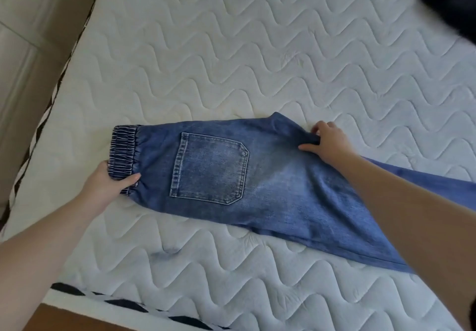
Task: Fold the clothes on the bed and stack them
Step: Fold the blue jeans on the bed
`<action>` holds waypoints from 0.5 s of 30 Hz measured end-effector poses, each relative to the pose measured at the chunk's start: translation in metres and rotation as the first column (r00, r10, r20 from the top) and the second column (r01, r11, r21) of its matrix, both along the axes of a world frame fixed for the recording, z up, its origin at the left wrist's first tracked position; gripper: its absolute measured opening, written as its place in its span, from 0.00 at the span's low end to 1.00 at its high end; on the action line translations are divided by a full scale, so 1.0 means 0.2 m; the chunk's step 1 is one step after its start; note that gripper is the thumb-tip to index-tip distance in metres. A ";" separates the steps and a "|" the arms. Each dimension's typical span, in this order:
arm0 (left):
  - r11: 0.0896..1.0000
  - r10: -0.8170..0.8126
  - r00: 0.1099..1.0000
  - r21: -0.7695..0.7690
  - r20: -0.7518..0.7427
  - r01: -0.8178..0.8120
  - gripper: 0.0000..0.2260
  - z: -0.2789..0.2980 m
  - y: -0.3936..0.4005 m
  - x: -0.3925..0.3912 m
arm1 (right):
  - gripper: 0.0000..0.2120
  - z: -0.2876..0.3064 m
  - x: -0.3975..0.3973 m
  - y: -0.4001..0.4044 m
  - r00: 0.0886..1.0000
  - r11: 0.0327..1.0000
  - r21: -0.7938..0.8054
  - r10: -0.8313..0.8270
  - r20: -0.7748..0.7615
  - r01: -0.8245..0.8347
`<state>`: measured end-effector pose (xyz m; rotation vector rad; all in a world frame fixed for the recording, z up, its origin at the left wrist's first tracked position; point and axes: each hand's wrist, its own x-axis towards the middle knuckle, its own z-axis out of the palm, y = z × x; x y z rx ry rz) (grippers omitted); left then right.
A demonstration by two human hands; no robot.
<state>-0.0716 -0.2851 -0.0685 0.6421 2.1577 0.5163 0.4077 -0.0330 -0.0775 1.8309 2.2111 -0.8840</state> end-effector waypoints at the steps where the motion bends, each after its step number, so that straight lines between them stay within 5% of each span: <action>1: 1.000 -0.014 0.995 0.017 -0.099 0.015 0.30 0.00 0.00 0.01 | 0.27 0.01 -0.02 0.00 0.998 1.000 -0.010 -0.012 -0.065 0.011; 3: 0.993 -0.081 0.935 0.056 -0.346 0.107 0.42 0.03 0.02 0.05 | 0.29 0.03 -0.09 0.01 0.981 0.999 -0.045 -0.021 -0.193 0.013; 6: 0.901 -0.286 0.670 0.046 -0.685 0.432 0.46 0.08 0.08 0.14 | 0.28 0.06 -0.25 0.05 0.947 0.990 -0.130 -0.092 -0.308 0.054; 11: 0.648 -0.518 0.460 0.020 -0.721 0.762 0.36 0.12 0.27 0.48 | 0.23 0.10 -0.43 0.09 0.974 0.974 -0.225 -0.081 -0.214 0.032; 15: 0.582 -0.574 0.462 0.061 -0.676 0.811 0.33 0.14 0.39 0.73 | 0.10 0.15 -0.47 0.03 0.960 0.986 -0.157 -0.096 -0.262 0.056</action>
